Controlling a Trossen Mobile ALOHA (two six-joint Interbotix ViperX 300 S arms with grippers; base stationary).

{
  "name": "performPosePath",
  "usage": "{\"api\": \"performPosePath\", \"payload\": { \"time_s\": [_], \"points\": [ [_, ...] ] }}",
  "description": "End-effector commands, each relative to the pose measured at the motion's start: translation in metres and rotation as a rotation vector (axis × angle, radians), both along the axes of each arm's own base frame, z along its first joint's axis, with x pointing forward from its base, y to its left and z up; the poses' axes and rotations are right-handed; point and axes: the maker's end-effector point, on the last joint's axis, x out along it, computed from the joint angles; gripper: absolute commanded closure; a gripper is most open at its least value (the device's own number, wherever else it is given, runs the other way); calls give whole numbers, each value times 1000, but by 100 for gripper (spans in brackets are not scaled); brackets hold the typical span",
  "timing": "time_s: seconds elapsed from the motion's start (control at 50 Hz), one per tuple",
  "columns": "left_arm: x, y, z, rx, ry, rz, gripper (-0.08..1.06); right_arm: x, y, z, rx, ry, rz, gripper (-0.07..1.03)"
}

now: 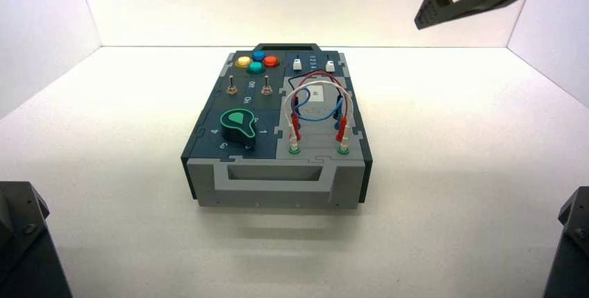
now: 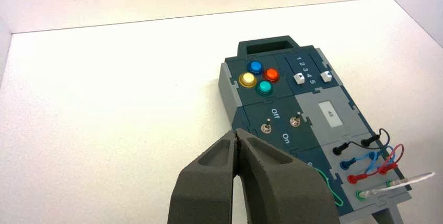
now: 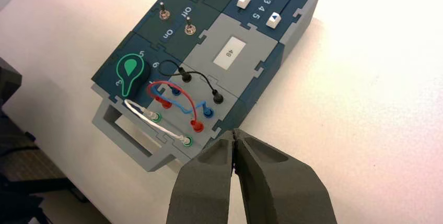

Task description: Move the bottom slider to position 1.

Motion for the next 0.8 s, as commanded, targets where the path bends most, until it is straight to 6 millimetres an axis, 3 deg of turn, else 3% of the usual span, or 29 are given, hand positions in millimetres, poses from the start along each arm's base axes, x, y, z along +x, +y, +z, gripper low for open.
{"api": "performPosePath", "payload": {
  "time_s": [0.02,0.22,0.56,0.8],
  "points": [
    [3,0,5,-6,-11,5,101,7,9,18,20,-28,16,98],
    [3,-1,5,-6,-9,3,101,15,17,22,15,-42,27,98],
    [3,-1,5,-7,-8,3,101,21,24,4,-35,0,41,98],
    [4,-1,2,-5,3,3,101,39,42,12,-42,8,41,98]
  ]
}}
